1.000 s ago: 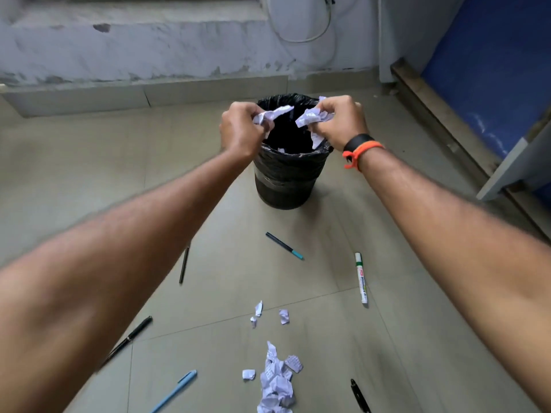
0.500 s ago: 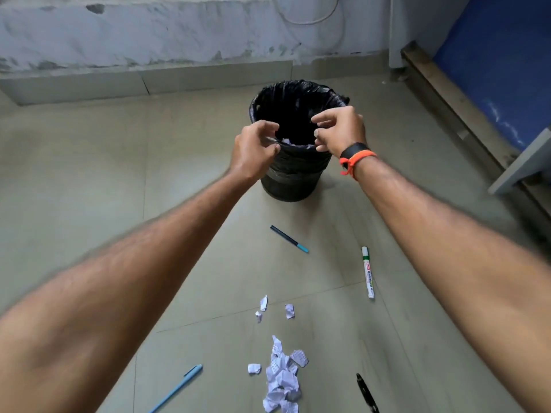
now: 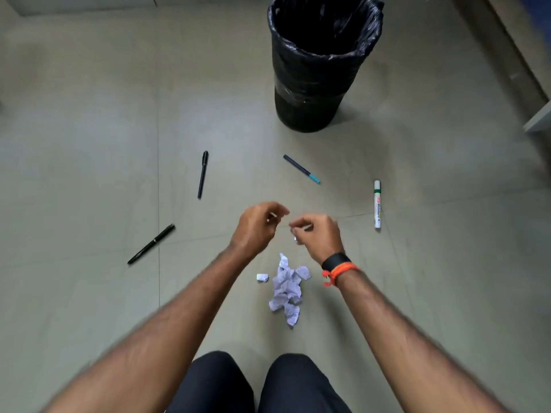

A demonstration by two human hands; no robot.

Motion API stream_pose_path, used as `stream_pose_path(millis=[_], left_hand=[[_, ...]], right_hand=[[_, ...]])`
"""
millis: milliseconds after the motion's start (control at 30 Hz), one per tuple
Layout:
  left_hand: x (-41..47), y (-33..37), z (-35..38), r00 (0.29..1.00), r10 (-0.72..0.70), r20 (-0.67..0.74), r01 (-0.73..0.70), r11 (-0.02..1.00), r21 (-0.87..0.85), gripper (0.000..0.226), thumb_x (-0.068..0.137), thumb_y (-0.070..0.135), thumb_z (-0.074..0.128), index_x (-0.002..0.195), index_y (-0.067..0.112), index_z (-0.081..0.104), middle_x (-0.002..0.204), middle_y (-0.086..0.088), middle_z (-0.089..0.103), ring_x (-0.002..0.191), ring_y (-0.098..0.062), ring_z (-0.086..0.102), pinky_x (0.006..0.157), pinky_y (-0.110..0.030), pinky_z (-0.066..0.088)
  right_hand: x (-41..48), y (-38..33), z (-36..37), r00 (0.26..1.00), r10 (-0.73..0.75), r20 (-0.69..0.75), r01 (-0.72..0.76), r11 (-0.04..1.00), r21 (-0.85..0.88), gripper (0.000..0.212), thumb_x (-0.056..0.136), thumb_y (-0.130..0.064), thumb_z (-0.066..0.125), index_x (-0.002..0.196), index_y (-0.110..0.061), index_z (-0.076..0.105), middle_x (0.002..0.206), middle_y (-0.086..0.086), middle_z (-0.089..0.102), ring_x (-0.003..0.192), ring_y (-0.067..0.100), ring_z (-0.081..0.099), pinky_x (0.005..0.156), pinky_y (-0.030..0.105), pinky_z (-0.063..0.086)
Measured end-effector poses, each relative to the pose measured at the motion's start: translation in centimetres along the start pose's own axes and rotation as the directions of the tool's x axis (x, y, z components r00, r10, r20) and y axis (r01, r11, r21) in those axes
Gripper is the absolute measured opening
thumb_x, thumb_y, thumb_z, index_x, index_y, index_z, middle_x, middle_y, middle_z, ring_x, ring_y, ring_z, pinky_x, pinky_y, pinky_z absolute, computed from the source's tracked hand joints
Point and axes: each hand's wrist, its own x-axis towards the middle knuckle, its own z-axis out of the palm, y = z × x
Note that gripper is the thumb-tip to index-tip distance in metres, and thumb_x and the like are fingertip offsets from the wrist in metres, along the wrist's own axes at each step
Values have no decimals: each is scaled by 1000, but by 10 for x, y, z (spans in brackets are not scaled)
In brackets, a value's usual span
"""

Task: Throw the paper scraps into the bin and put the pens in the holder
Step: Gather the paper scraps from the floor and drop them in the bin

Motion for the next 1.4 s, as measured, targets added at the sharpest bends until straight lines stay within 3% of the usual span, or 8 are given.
stream_pose_path(millis=[100, 233, 400, 667, 833, 1033, 1167, 1400], left_hand=[[-38, -22, 14, 994, -53, 101, 46, 997, 64, 29, 85, 0, 59, 102, 20, 71, 102, 4, 73, 87, -15, 67, 85, -31, 52], [-73, -49, 28, 967, -95, 237, 37, 971, 237, 34, 84, 7, 63, 113, 25, 66, 113, 2, 65, 103, -18, 62, 87, -28, 47], [-106, -60, 54, 897, -139, 420, -38, 922, 386, 96, 65, 17, 83, 145, 18, 30, 144, -5, 32, 120, -31, 45, 96, -43, 47], [-107, -66, 90, 954, -131, 268, 28, 933, 358, 51, 79, 8, 64, 127, 11, 47, 118, -7, 47, 99, -29, 52, 76, -44, 49], [-99, -71, 83, 963, -95, 253, -5, 930, 367, 21, 85, 8, 55, 104, 8, 63, 99, -13, 59, 85, -35, 60, 68, -43, 48], [-87, -78, 67, 971, -163, 174, 106, 949, 298, 17, 87, 11, 55, 97, 14, 68, 98, -5, 68, 92, -28, 64, 76, -30, 45], [-81, -73, 54, 980, -197, 35, 189, 968, 163, 11, 86, 14, 64, 94, 15, 72, 93, 0, 74, 88, -19, 67, 78, -25, 45], [-66, -51, 36, 941, -334, -51, 325, 936, -138, 5, 85, 17, 66, 89, 20, 69, 75, 3, 70, 56, -14, 65, 59, -21, 48]], right_hand=[[-32, 27, 9, 998, 17, 68, -8, 991, -137, 19, 77, -13, 74, 96, -18, 75, 90, -4, 73, 75, 16, 69, 82, 31, 56], [-65, 62, 24, 932, -39, 360, 218, 854, -472, 78, 70, -27, 78, 140, -35, 44, 143, 4, 38, 134, 23, 32, 101, 31, 44], [-74, 88, 40, 890, 52, 453, 301, 680, -669, 128, 56, -40, 87, 151, -43, 1, 158, 8, -4, 142, 30, 11, 90, 46, 52], [-64, 95, 60, 918, -75, 389, 303, 766, -566, 71, 83, -21, 68, 145, -29, 36, 130, 6, 39, 115, 28, 44, 92, 34, 49], [-58, 94, 59, 941, -75, 331, 234, 850, -472, 23, 87, -19, 64, 110, -17, 70, 105, 10, 59, 92, 31, 62, 78, 31, 46], [-49, 86, 48, 953, 51, 299, 106, 866, -488, 24, 79, -32, 61, 79, -11, 72, 84, 15, 64, 78, 33, 60, 60, 28, 31], [-44, 82, 36, 983, 79, 163, -28, 955, -297, 18, 68, -22, 52, 52, -14, 49, 55, 11, 44, 64, 24, 30, 49, 28, 24], [-26, 79, 21, 987, 163, 7, -161, 981, -106, 11, 64, -20, 59, 61, -9, 60, 56, 13, 59, 60, 12, 42, 57, 34, 51]])
